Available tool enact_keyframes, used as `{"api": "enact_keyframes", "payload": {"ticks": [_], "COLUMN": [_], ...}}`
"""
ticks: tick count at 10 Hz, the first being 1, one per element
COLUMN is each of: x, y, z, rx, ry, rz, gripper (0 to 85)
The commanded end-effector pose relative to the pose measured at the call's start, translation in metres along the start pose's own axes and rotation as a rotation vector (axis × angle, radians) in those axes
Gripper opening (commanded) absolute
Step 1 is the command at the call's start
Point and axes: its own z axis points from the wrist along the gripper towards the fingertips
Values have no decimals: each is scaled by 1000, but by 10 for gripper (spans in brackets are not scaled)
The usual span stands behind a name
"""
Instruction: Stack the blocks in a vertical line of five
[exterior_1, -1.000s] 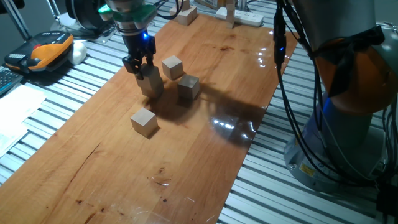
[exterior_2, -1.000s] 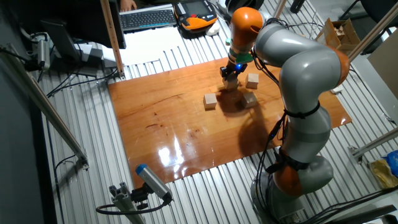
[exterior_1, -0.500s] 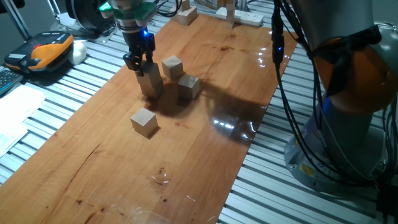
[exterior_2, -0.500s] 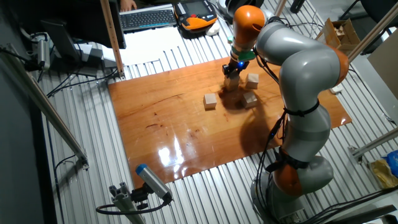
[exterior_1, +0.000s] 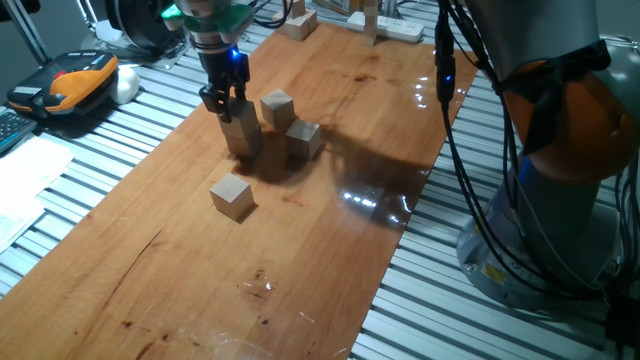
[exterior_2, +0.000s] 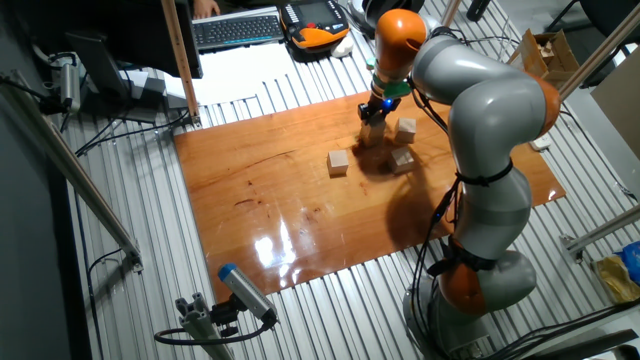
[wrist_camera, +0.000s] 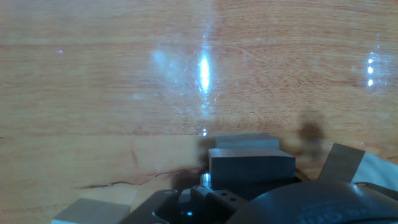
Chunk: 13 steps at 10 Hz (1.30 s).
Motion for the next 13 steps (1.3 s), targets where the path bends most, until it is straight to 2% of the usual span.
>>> {"api": "enact_keyframes", "payload": {"ticks": [1, 6, 13], "x": [0, -1, -2], "y": [0, -6, -7], "z": [0, 4, 4], "rx": [0, -12, -11], "ry": [0, -5, -5], "rz": [0, -2, -2], "gripper": [0, 0, 0]}}
